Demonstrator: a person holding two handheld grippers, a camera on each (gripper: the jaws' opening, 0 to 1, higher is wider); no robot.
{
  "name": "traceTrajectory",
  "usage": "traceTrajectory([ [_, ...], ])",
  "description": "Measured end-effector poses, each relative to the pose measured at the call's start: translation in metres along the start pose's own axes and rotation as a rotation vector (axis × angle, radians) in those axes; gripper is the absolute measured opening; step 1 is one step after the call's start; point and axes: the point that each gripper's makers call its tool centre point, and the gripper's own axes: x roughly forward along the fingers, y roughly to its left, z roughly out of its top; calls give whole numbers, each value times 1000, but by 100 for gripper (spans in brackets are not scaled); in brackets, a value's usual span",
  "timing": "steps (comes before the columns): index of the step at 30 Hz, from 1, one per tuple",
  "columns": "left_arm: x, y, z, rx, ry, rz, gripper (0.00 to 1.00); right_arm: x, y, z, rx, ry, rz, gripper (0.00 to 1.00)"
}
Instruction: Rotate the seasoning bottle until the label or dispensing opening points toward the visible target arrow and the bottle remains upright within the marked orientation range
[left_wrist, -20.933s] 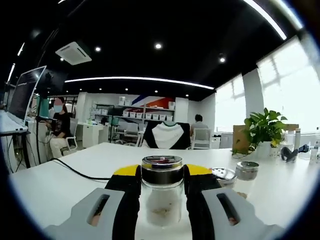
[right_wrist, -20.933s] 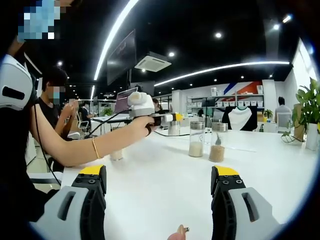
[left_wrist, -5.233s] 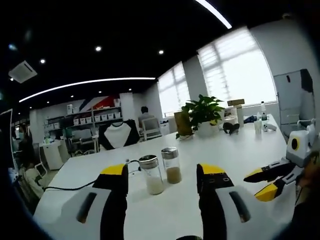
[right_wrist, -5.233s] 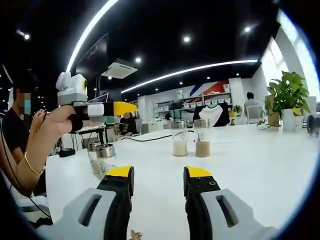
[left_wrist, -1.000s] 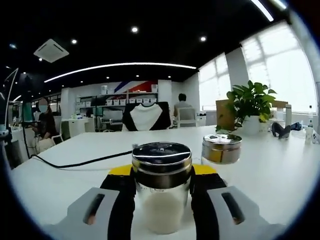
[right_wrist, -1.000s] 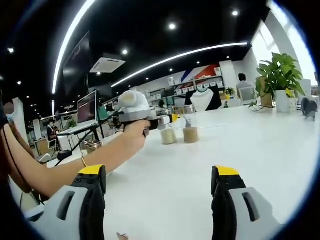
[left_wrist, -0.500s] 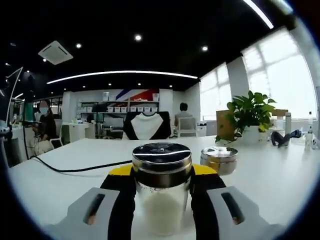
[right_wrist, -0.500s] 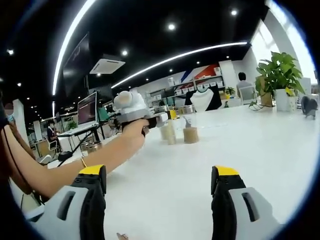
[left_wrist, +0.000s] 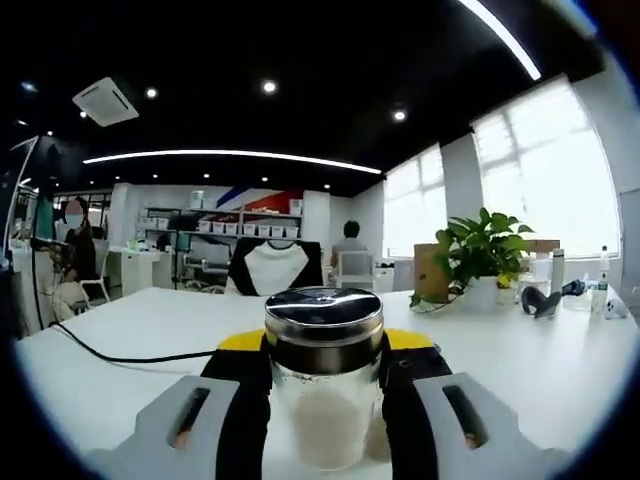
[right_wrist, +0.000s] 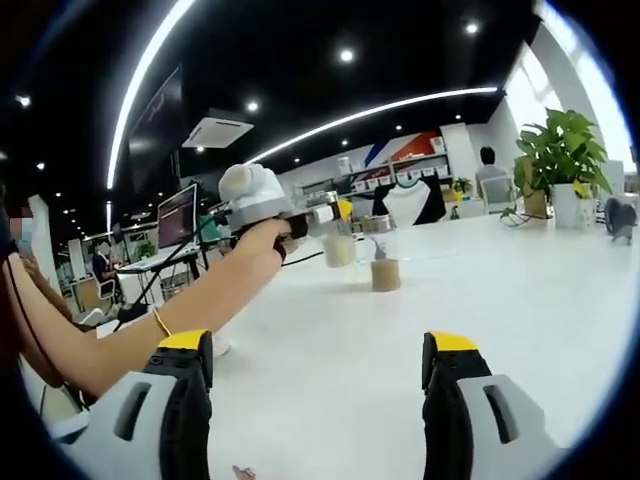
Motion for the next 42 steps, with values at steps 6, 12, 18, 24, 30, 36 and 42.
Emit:
traceTrajectory([
  [6, -3, -2, 18, 7, -34, -22, 43, 0, 0, 5, -12, -7, -6, 87],
  [12, -9, -10, 39, 39, -54, -69, 43, 0, 0, 5, -15, -6, -11, 87],
  [18, -15, -21, 49, 41, -64, -128, 43, 0, 2, 6, -22, -7, -8, 87],
  [24, -28, -40, 47, 79, -58, -169, 43, -2, 0, 12, -34, -23, -14, 87],
  [30, -38, -51, 53, 65, -83, -209, 43, -5, -2, 16, -68, -34, -11, 87],
  [36, -40, -54, 51, 58, -90, -215, 43, -6, -4, 16, -76, -33, -12, 86],
  [42, -44, -53, 49, 69, -86, -212, 43, -5, -3, 15, -73, -29, -1, 86],
])
